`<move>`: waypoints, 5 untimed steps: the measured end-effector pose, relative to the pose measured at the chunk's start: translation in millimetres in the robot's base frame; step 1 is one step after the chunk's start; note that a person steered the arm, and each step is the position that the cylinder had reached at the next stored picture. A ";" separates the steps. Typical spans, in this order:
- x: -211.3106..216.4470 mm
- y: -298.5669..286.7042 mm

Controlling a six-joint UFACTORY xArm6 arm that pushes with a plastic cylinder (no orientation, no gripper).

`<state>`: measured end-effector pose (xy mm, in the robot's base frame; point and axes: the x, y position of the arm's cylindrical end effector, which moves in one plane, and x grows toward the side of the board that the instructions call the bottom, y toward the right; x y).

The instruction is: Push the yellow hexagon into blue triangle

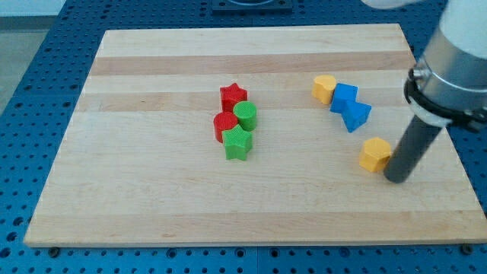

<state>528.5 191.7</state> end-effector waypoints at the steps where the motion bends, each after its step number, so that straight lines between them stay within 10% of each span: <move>1: -9.7 -10.0; 5: -2.4 -35.3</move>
<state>526.1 156.4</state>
